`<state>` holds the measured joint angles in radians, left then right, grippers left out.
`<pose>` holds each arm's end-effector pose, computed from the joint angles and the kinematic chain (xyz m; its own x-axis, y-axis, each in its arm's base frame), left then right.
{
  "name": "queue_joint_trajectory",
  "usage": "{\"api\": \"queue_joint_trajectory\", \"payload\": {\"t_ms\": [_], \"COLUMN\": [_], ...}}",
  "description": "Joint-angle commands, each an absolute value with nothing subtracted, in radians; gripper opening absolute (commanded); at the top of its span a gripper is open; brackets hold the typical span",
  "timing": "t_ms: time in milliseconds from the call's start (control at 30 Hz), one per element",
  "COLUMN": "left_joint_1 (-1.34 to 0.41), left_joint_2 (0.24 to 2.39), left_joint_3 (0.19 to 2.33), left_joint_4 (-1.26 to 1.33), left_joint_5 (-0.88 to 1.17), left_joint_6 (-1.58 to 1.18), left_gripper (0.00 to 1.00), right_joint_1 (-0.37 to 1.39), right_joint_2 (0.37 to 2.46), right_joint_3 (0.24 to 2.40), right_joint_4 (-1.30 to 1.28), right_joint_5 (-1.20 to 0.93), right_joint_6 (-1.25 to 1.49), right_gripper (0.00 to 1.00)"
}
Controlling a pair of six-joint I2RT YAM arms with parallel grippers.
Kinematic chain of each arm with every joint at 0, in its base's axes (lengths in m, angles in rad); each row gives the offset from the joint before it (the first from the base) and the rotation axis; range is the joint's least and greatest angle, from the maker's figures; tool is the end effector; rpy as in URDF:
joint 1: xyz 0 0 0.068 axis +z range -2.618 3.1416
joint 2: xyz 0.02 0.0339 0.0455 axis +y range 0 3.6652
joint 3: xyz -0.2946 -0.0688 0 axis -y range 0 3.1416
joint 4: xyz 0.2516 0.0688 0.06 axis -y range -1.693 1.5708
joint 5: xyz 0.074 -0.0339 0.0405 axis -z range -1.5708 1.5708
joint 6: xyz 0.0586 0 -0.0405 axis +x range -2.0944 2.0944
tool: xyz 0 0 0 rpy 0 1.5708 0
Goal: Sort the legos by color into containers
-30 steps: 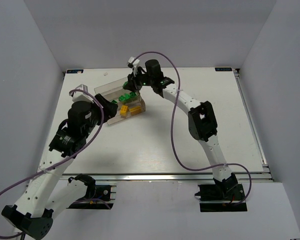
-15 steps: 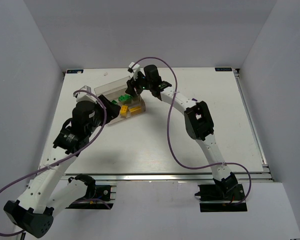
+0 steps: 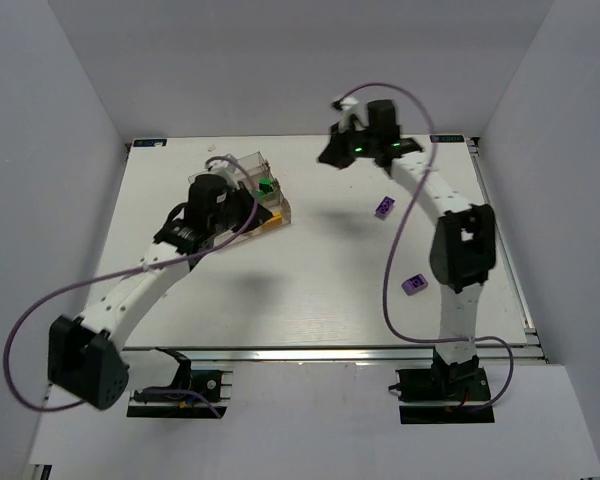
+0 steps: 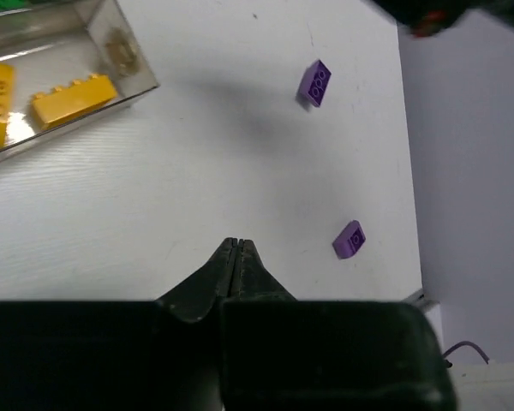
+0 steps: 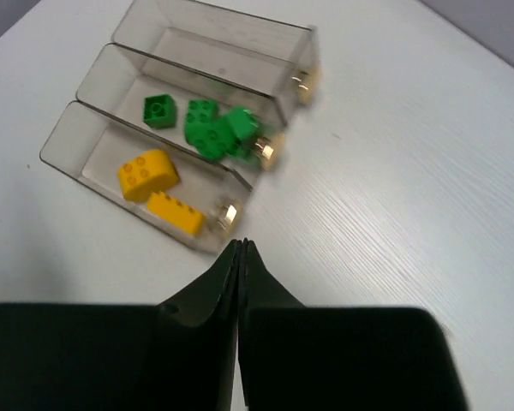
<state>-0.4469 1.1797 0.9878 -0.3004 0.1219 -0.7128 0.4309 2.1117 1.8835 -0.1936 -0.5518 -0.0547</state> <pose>0.2518 -0.1286 0.3343 -0.6662 -0.4005 -0.6291 0.1189 0.7757 -0.6198 0.4809 0.2549 0.3168 -0.3282 -0.2021 -0.9227 -0.8094 0.5638 0.1644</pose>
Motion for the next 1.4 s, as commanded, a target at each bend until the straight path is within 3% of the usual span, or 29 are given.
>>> {"api": "queue_joint_trajectory", "payload": {"t_ms": [0,33,67,133,233,333,533,567,600,767,1000,1367], "left_joint_1": [-0.451,-0.462,-0.462,-0.476,-0.523,-0.577,-0.663,-0.663,-0.676,-0.712,-0.779,-0.828], "left_joint_2": [1.325,1.368,1.455,1.546,1.741,1.943,2.245,2.269,2.295,2.417,2.517,2.635], "left_joint_3": [1.077,1.103,1.159,1.228,1.397,1.602,1.965,1.995,2.040,2.129,2.177,2.279], "left_joint_4": [-0.197,-0.192,-0.189,-0.193,-0.225,-0.291,-0.385,-0.382,-0.371,-0.290,-0.114,-0.054], "left_joint_5": [0.296,0.326,0.339,0.373,0.397,0.385,0.233,0.216,0.189,0.167,0.088,0.017], "left_joint_6": [-0.643,-0.634,-0.624,-0.597,-0.546,-0.491,-0.434,-0.427,-0.410,-0.374,-0.299,-0.230], "left_gripper": [0.08,0.09,0.11,0.31,0.59,0.65,0.67,0.76,0.77,0.87,0.90,0.90], "right_joint_1": [0.225,0.204,0.187,0.118,0.054,-0.032,-0.132,-0.150,-0.166,-0.230,-0.287,-0.319], "right_joint_2": [1.971,1.958,1.918,1.879,1.813,1.741,1.661,1.634,1.623,1.597,1.614,1.566], "right_joint_3": [1.827,1.810,1.784,1.700,1.607,1.513,1.457,1.454,1.457,1.476,1.466,1.424], "right_joint_4": [-0.429,-0.486,-0.565,-0.623,-0.698,-0.690,-0.738,-0.738,-0.741,-0.761,-0.813,-0.756], "right_joint_5": [-0.681,-0.695,-0.721,-0.729,-0.696,-0.699,-0.845,-0.860,-0.867,-0.917,-0.968,-0.983], "right_joint_6": [-0.073,-0.099,-0.156,-0.187,-0.192,-0.160,-0.088,-0.081,-0.075,-0.028,-0.052,-0.071], "right_gripper": [0.00,0.00,0.13,0.49,0.64,0.67,0.68,0.68,0.68,0.67,0.65,0.65]}}
